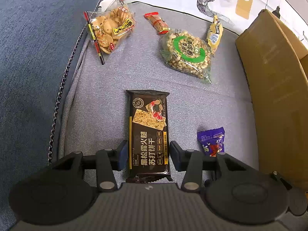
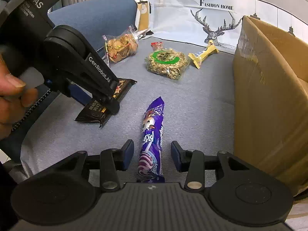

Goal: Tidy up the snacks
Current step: 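Grasp the purple candy bar with right tool while left tool grasps dark cracker pack, then lift both held snacks and carry them over the cardboard box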

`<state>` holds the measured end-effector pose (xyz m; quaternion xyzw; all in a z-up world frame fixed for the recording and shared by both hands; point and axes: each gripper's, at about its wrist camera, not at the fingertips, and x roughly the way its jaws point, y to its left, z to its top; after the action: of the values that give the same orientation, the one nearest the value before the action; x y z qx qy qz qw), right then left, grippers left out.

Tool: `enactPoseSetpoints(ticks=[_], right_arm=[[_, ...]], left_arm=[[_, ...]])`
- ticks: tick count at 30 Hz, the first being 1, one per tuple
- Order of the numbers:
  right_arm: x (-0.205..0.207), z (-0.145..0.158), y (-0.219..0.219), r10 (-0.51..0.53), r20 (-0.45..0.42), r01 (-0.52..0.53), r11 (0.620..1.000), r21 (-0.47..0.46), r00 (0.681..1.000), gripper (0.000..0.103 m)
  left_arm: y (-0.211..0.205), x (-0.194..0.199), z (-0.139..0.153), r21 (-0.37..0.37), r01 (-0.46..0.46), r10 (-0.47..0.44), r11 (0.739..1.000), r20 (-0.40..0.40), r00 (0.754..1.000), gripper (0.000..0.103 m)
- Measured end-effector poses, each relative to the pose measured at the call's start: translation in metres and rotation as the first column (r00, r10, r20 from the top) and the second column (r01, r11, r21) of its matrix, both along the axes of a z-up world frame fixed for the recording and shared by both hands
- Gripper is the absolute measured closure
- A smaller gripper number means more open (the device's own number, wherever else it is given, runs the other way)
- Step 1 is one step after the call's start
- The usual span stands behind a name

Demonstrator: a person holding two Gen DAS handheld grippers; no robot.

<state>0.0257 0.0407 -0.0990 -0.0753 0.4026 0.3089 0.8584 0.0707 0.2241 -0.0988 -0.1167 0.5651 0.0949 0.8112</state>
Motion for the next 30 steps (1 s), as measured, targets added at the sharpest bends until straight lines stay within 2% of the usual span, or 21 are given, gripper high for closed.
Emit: enactPoseSetpoints(ticks=[4,6,8,16,19,22,30], right_arm=[[0.0,-0.001,0.0,0.002,0.004,-0.002,1.0,-0.009,1.0,0.059],[0.0,-0.002,0.001,0.008,0.004,-0.008,1.0,-0.017,1.0,0.066],[0.0,-0.003,0.001,0.013,0.0,-0.013,1.0,-0.019,1.0,0.079],[-0.002,0.004,-0.002,0.009,0.043,-0.009,1.0,0.002,0.999,0.079],[-0.003,0.006,-0.003,0.007,0.054,-0.007,1.0,0.008,0.999,0.079],[-0.002,0.007,-0.005,0.001,0.056,-0.002,1.0,0.009,0.998,0.079],[-0.007,0.019,-0.01,-0.008,0.107,0.003,0.999,0.044,0.994,0.079]], left_arm=[[0.0,0.0,0.0,0.001,0.001,-0.001,1.0,0.0,1.0,0.051],[0.0,0.001,0.0,0.004,0.005,-0.005,1.0,-0.001,1.0,0.051],[0.0,0.002,0.0,0.007,0.007,-0.007,1.0,-0.002,1.0,0.051],[-0.002,0.003,-0.001,0.017,0.017,-0.017,1.0,-0.003,1.0,0.051],[-0.003,0.003,0.0,0.027,0.022,-0.022,0.999,0.0,1.0,0.058],[-0.002,0.004,0.001,0.021,0.016,-0.017,1.0,0.008,1.0,0.06],[-0.001,0.005,0.018,-0.007,0.007,-0.006,1.0,0.106,0.994,0.061]])
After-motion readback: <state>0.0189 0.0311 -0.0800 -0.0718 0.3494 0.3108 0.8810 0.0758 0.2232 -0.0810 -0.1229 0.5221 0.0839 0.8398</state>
